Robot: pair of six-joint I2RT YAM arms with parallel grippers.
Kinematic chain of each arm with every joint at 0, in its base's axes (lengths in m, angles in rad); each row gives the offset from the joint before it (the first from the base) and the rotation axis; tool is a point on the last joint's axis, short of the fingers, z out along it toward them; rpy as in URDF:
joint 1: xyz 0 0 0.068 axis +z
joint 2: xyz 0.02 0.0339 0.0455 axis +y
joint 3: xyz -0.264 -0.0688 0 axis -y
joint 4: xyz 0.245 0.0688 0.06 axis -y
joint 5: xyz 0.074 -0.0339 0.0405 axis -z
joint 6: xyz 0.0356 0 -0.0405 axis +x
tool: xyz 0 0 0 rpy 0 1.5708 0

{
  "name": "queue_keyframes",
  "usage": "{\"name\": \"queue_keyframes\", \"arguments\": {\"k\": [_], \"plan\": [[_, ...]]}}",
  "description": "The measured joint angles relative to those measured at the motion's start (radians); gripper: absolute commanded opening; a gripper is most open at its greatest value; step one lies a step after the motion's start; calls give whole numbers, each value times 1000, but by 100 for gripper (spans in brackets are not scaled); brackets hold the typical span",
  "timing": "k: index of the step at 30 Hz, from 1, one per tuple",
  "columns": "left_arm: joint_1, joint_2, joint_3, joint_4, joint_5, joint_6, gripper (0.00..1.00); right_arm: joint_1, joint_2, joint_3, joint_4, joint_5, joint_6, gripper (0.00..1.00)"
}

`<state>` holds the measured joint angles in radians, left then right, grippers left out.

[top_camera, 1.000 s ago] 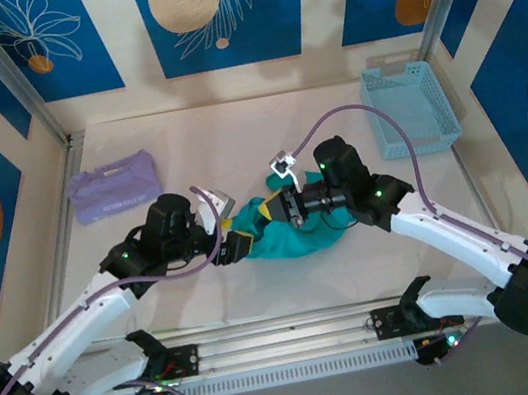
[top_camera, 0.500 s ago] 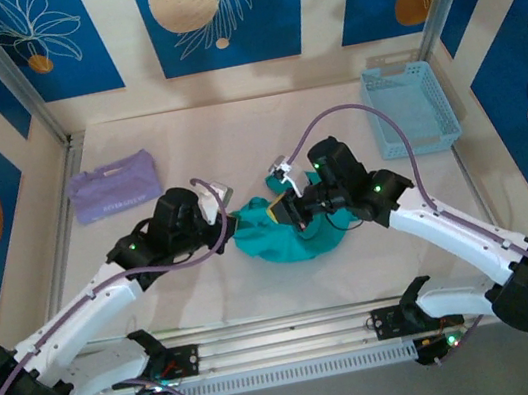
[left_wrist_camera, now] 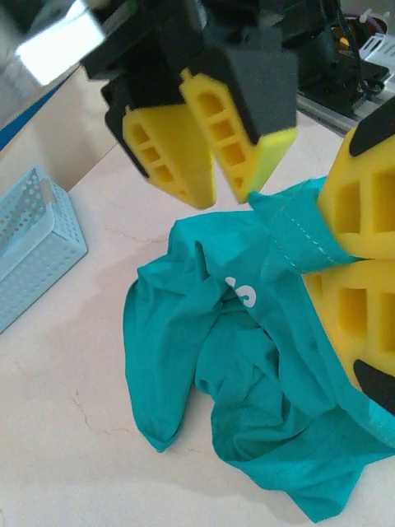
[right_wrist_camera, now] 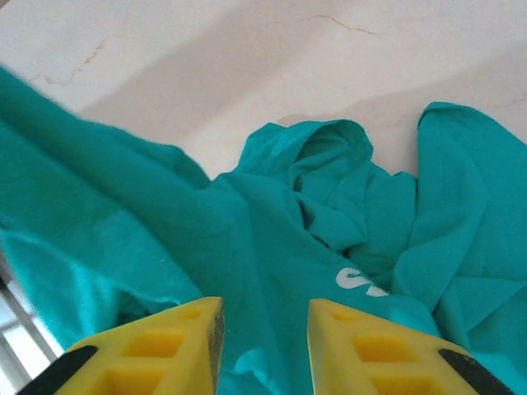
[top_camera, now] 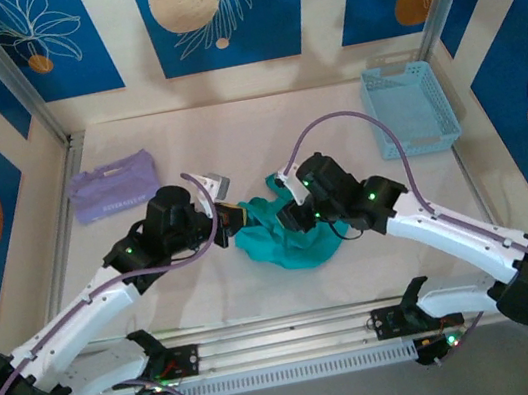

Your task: Fold the inside-out t-shirt

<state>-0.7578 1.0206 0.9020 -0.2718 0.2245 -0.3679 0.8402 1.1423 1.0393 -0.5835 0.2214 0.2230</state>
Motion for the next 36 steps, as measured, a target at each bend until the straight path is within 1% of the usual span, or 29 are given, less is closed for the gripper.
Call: {"name": "queue_keyframes", "arguments": {"k": [4,5,6,12,17,21,25,29,31,36], "plan": [[0,7,0,2,5,-5,0,47,-72,-39,31,-1,30,49],[0,9,0,3,5,-8,0,59,-80,-41,40,0,42,54],[0,11,0,3,5,-9,0,68,-82,-41,47,2,49,55],[-7,25,0,2,5,-10,0,109,-62,-54,79,32,95,56],[-11,28,0,3,4,-9,0,116,12,-54,63,111,146,55],[-13,28,0,2,4,-8,0,116,50,-54,31,163,188,49],[-13,28,0,2,2,-8,0,105,52,-54,1,175,227,35],[-13,28,0,1,-16,-8,0,79,47,-54,-17,149,264,18],[-13,28,0,-2,-24,-6,0,64,39,-55,-22,126,277,12],[-16,27,0,-21,-74,3,0,23,-13,-61,-35,79,292,1]]}}
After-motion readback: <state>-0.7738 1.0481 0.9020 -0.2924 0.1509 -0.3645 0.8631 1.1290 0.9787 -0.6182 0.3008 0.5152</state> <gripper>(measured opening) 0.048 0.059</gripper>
